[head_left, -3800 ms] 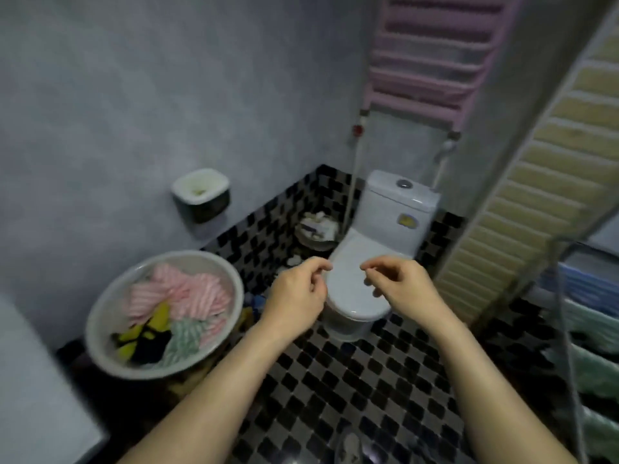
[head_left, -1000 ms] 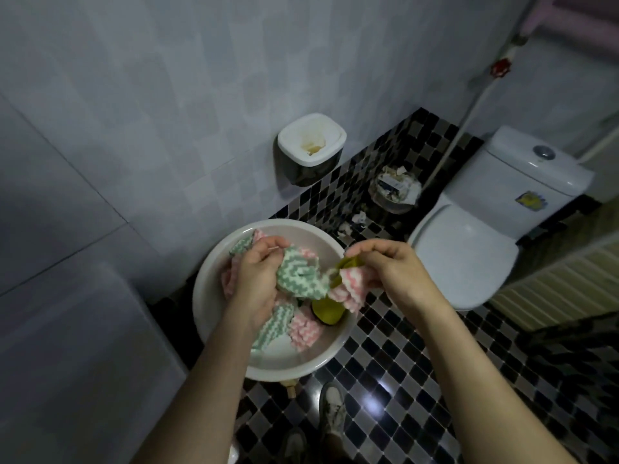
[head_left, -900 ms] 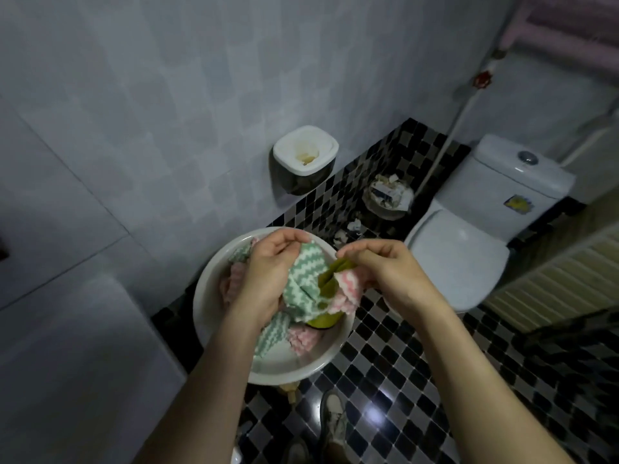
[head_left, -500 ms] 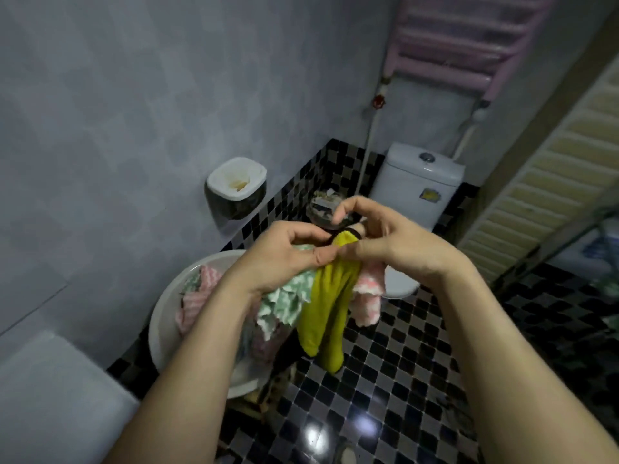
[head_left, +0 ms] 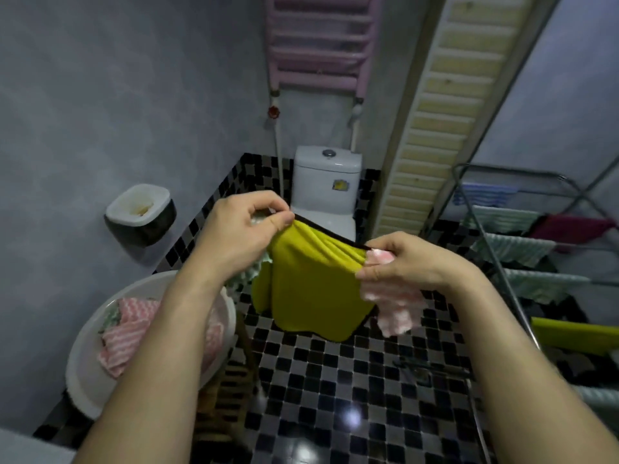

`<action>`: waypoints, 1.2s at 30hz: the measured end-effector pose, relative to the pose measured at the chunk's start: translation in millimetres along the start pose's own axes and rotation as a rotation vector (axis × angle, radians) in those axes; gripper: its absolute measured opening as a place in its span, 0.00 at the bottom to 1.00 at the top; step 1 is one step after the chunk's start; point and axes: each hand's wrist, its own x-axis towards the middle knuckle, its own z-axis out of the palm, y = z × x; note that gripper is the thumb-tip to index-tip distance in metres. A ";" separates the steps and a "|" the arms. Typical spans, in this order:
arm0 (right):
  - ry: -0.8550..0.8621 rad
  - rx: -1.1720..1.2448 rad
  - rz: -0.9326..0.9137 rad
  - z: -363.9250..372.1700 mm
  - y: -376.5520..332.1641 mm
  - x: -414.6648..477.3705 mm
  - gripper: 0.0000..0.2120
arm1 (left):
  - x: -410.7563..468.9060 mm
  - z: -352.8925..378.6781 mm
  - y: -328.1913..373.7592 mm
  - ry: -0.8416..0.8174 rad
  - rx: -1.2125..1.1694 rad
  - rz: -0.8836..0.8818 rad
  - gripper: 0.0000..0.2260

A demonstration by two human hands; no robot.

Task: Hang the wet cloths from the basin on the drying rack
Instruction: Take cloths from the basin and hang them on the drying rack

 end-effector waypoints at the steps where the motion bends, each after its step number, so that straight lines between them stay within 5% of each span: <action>1: 0.037 0.072 0.008 -2.0 6.5 -11.0 0.11 | -2.2 2.7 4.0 0.007 0.009 -0.001 0.06; 10: 0.558 0.415 0.015 9.6 35.9 -110.2 0.09 | -54.0 48.9 47.0 -0.036 0.384 -0.141 0.04; 13: 0.527 0.530 -0.023 13.9 31.9 -143.5 0.09 | -73.1 68.7 66.7 -0.167 0.442 -0.162 0.07; 17: 0.474 0.456 -0.059 16.9 26.1 -166.3 0.09 | -97.9 114.6 124.9 -0.312 -0.175 -0.012 0.12; 22: 0.605 0.475 -0.032 7.3 38.2 -202.5 0.09 | -107.5 142.0 158.4 -0.615 -0.365 0.072 0.13; 24: 0.611 0.460 -0.031 6.7 42.2 -221.2 0.09 | -108.1 150.9 164.7 -0.613 -0.359 0.135 0.17; 29: 0.719 0.479 0.104 22.3 64.9 -264.4 0.15 | -112.6 170.6 185.3 -0.462 -0.300 0.347 0.03; 33: 0.471 0.757 0.125 48.1 78.1 -291.5 0.17 | -119.6 169.2 194.4 -0.560 -0.302 0.418 0.04; 36: 0.403 0.586 0.262 64.9 80.2 -290.7 0.32 | -124.7 169.5 194.6 -0.567 -0.306 0.455 0.06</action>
